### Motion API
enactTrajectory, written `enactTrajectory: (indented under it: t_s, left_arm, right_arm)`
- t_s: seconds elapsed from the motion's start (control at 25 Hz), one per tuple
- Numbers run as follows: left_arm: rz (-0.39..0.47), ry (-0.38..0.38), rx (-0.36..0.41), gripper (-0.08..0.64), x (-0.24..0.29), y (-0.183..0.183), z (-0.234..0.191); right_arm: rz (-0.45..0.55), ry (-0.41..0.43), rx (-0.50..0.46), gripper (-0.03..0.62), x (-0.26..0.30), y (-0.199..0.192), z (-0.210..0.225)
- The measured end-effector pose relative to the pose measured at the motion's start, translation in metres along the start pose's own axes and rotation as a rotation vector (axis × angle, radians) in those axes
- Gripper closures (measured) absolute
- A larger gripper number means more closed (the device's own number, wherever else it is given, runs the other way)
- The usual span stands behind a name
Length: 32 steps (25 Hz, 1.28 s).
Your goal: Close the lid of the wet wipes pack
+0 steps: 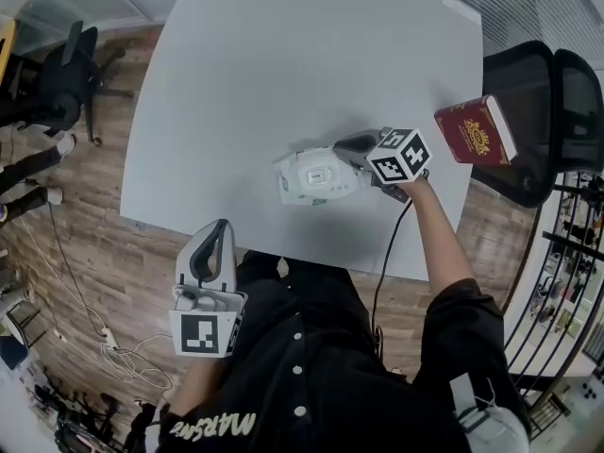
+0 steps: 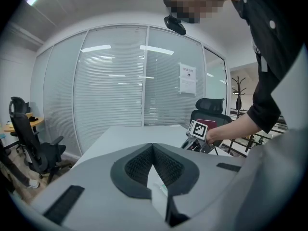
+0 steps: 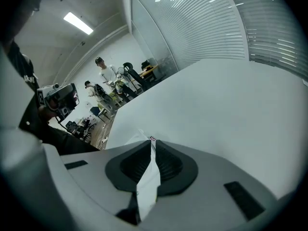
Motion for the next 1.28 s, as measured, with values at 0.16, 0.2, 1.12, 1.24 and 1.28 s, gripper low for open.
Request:
enactTrajectory:
  t_s: [0.16, 0.2, 1.12, 1.24, 1.28]
  left_arm:
    - [0.025, -0.021, 0.013, 0.554, 0.004, 0.01, 0.004]
    - [0.024, -0.025, 0.003, 0.554, 0.005, 0.011, 0.006]
    - [0.021, -0.047, 0.016, 0.554, 0.007, 0.01, 0.009]
    - [0.018, -0.037, 0.013, 0.554, 0.006, 0.008, 0.006]
    - [0.015, -0.034, 0.012, 0.554, 0.005, 0.007, 0.005]
  right_arm:
    - [-0.008, -0.009, -0.075, 0.54, -0.004, -0.01, -0.015]
    - [-0.008, -0.009, -0.088, 0.538, -0.004, -0.013, -0.018]
    - [-0.025, -0.022, -0.035, 0.547, 0.044, -0.053, -0.048]
    - [-0.026, -0.076, -0.033, 0.558, 0.048, -0.052, -0.048]
    - [-0.028, -0.095, -0.034, 0.56, 0.048, -0.052, -0.048]
Point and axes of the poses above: the fingertips, and each gripper's own axes: x forward along the fingers, z to its right, y out of its top, the point moved 5 cm from there along -x, backward along the fingers, and after that the axes turned 7 degrees about -z, right-handed, at the moved point
